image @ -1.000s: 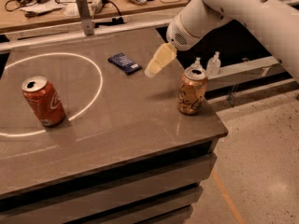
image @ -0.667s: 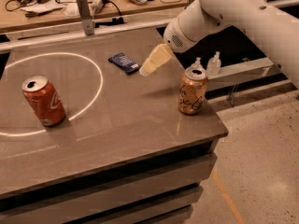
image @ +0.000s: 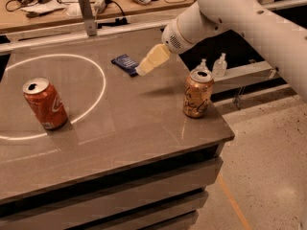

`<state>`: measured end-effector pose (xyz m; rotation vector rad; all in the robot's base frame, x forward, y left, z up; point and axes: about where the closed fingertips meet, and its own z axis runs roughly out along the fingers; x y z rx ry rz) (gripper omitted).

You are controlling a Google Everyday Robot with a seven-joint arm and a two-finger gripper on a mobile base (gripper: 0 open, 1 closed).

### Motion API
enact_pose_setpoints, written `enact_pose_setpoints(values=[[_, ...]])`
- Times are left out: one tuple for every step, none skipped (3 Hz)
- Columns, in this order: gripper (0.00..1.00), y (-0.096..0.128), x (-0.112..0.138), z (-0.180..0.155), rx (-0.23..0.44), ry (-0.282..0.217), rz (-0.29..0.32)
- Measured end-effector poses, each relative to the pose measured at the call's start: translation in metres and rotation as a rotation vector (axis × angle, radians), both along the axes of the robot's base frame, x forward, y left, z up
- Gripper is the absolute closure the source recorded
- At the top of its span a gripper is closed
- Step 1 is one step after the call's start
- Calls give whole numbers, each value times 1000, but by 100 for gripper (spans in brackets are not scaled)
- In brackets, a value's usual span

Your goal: Move rxbar blueberry near coke can

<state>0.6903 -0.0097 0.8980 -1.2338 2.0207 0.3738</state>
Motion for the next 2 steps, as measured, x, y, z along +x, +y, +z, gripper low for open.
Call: enact_pose_setpoints(values=[[0, 13, 7, -5, 8, 6, 5], [0, 24, 12, -13, 39, 10, 10]])
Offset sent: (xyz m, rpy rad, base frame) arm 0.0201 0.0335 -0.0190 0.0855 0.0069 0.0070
